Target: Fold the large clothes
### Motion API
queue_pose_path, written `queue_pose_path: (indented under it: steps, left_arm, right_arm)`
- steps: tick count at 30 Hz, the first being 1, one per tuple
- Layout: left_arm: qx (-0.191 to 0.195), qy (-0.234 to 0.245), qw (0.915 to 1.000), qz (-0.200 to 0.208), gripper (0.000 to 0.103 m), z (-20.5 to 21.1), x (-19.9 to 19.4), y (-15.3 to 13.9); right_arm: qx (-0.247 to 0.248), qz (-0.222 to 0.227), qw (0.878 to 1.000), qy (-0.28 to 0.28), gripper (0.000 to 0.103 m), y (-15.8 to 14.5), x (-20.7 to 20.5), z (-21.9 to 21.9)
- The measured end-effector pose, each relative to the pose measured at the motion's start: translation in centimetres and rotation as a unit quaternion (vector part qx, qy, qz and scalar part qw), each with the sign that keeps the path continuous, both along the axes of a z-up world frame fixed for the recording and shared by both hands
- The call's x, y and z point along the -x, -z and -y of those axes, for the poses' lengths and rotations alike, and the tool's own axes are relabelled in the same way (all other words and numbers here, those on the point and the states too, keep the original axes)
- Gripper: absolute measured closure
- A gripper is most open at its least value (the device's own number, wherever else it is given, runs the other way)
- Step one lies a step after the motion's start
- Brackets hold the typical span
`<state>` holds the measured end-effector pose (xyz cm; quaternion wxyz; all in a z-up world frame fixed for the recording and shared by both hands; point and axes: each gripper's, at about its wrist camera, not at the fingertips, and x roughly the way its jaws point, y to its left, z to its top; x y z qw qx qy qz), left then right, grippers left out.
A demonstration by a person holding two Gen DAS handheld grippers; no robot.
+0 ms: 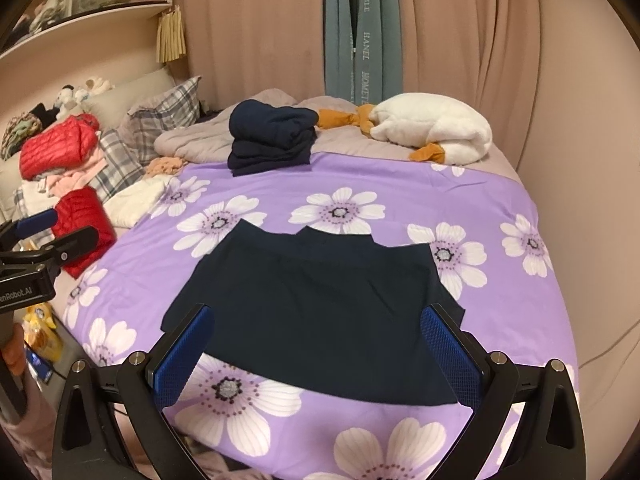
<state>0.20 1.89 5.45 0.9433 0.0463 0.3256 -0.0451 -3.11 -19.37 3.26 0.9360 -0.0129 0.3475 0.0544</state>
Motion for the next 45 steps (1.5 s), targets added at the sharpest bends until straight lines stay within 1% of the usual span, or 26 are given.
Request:
queue_pose_path:
  steps: [7, 16, 39, 45]
  left_arm:
    - [0.002, 0.0, 1.0, -0.002, 0.0, -0.35, 0.04, 0.03]
    - [0.003, 0.002, 1.0, -0.004, 0.0, -0.81, 0.1, 0.11]
    - [0.001, 0.004, 1.0, -0.006, 0.0, -0.3, 0.11, 0.36]
    - [-0.002, 0.001, 1.0, -0.008, 0.0, -0.52, 0.26, 0.37]
  right_arm:
    - [-0.002, -0.007, 1.0, 0.0, 0.001, 0.15, -0.14, -0.13]
    - [-0.002, -0.006, 1.0, 0.0, 0.001, 0.14, -0.15, -0.1]
    - [-0.002, -0.006, 1.0, -0.002, 0.001, 0.28, -0.21, -0.25]
    - [-0.001, -0.005, 1.0, -0.004, 0.001, 0.47, -0.02, -0.86]
